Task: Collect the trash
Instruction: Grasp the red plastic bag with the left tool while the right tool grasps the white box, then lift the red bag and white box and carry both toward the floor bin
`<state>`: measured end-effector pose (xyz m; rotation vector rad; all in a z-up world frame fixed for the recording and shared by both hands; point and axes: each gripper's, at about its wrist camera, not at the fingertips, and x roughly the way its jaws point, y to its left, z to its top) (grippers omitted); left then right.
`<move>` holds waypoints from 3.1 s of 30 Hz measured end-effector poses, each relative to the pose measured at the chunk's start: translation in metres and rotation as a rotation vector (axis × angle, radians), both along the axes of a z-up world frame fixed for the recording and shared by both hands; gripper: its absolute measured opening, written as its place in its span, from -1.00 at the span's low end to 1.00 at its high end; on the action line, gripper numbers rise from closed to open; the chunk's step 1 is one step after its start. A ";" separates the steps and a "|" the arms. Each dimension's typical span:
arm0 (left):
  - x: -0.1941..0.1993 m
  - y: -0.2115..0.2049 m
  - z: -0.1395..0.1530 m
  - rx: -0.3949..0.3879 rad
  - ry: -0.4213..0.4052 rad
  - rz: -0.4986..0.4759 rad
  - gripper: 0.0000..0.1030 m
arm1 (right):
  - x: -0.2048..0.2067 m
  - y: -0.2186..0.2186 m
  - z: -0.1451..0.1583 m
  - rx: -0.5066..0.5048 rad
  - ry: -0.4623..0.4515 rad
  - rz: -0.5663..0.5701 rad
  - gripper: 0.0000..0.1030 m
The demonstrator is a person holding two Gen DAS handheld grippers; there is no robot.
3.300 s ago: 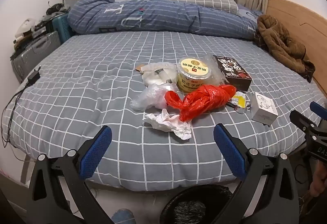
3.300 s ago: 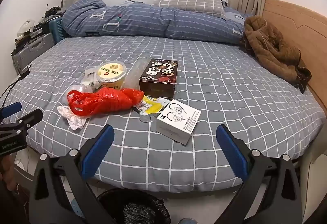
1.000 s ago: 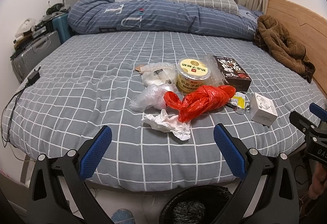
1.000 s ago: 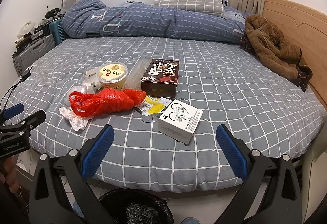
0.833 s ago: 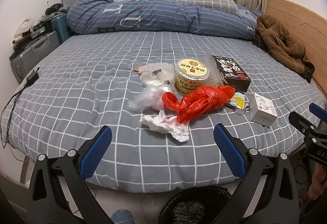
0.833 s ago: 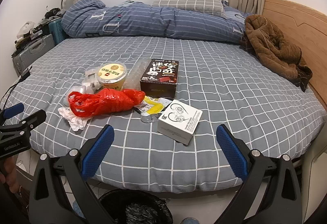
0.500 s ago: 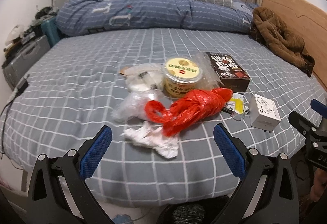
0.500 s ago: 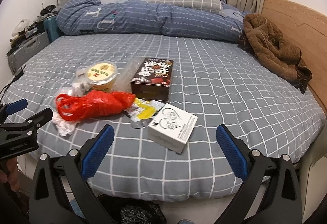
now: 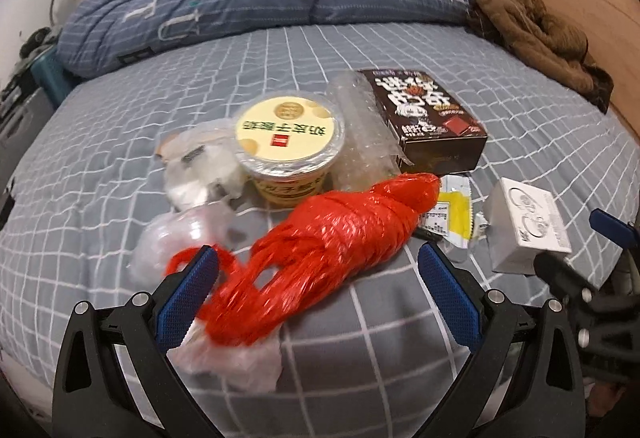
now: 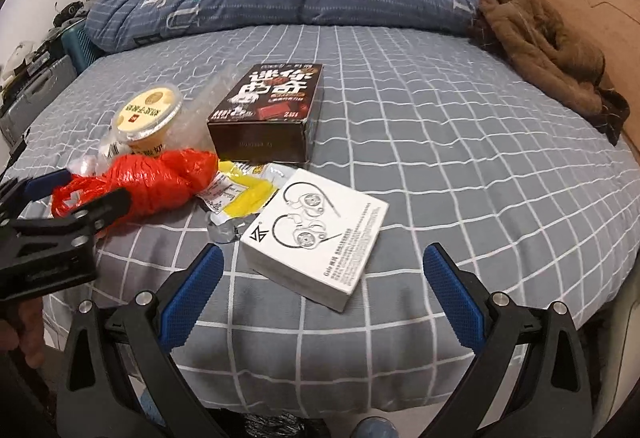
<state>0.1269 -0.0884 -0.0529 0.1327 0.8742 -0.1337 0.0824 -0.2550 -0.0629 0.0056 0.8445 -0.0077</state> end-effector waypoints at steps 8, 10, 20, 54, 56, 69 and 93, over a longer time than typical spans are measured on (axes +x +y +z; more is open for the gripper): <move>0.021 -0.010 -0.021 0.009 0.041 -0.006 0.79 | 0.017 0.001 -0.017 0.024 0.018 -0.004 0.78; 0.024 -0.010 -0.026 -0.001 0.054 -0.006 0.77 | 0.020 0.002 -0.021 0.029 0.024 0.001 0.73; 0.031 -0.014 -0.046 -0.035 0.121 -0.025 0.30 | 0.032 -0.001 -0.032 0.064 0.041 -0.007 0.53; 0.013 -0.002 -0.009 -0.084 0.061 -0.002 -0.40 | 0.016 0.003 0.000 0.030 -0.016 0.007 0.51; 0.010 -0.002 -0.004 -0.090 0.057 -0.003 -0.40 | 0.013 0.004 0.006 0.028 -0.024 0.009 0.51; -0.020 0.017 0.020 -0.128 0.026 0.026 -0.40 | -0.008 0.013 0.034 0.019 -0.067 0.033 0.51; -0.105 0.044 0.029 -0.136 0.006 0.074 -0.41 | -0.076 0.031 0.049 0.031 -0.108 0.080 0.51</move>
